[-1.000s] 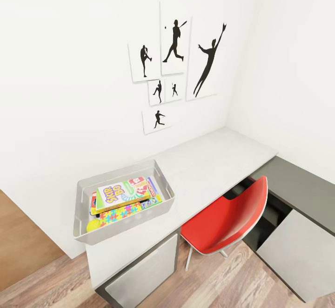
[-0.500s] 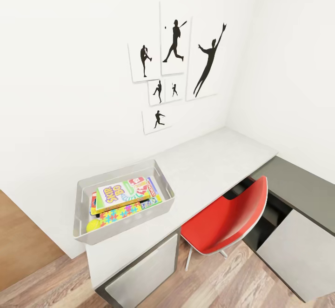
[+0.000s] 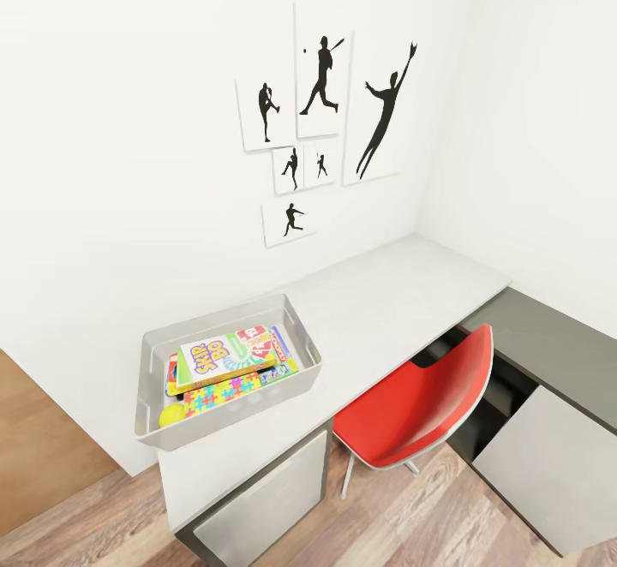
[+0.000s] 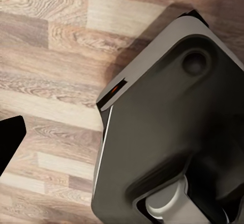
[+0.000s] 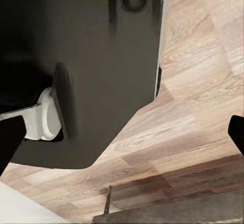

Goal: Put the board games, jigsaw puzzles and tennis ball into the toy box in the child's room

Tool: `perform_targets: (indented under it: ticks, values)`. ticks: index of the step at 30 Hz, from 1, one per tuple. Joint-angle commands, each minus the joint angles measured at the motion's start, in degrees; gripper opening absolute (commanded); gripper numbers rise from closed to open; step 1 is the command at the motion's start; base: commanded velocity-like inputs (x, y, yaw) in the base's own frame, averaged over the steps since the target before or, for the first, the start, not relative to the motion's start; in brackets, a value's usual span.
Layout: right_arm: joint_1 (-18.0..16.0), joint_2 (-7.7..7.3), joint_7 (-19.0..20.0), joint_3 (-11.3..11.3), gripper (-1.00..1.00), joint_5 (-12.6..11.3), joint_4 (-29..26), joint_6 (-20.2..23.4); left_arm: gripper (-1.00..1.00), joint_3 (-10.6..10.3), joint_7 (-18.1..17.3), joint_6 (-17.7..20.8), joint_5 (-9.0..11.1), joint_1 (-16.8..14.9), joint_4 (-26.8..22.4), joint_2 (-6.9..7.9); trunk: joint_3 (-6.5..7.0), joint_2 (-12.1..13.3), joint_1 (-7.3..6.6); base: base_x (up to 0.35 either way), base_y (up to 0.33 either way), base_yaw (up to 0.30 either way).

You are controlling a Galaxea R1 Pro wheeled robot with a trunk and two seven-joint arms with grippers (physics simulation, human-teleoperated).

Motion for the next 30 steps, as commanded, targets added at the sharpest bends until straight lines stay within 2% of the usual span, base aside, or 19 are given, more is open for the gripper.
perform_targets:
  ticks: [1, 4, 11, 30]
  values:
    - [0.01, 0.55, -0.01, 0.38, 1.0, -0.01, 0.44, 0.29, 1.0, -0.03, 0.36, 0.29, 0.29, 0.08, -0.12, -0.02, -0.11, -0.11, 0.03, 0.0, 0.0, 0.0]
    - [0.13, 2.03, -0.17, 0.37, 1.0, 1.53, 1.68, 0.23, 1.0, -0.04, 0.43, 0.21, 0.25, 0.27, 0.01, -0.06, -0.11, -0.11, 0.03, 0.0, 0.0, 0.0]
    - [0.23, 3.46, -0.55, 0.2, 1.0, 2.99, 2.77, -0.28, 1.0, -0.05, 0.78, 0.21, 0.22, 0.41, 0.15, -0.13, -0.11, -0.11, 0.03, 0.0, 0.0, 0.0]
    - [0.2, 3.92, -0.68, 0.13, 1.0, 3.51, 3.22, -0.47, 1.0, -0.05, 0.91, 0.21, 0.2, 0.46, 0.31, -0.61, -0.11, -0.11, 0.03, 0.0, 0.0, 0.0]
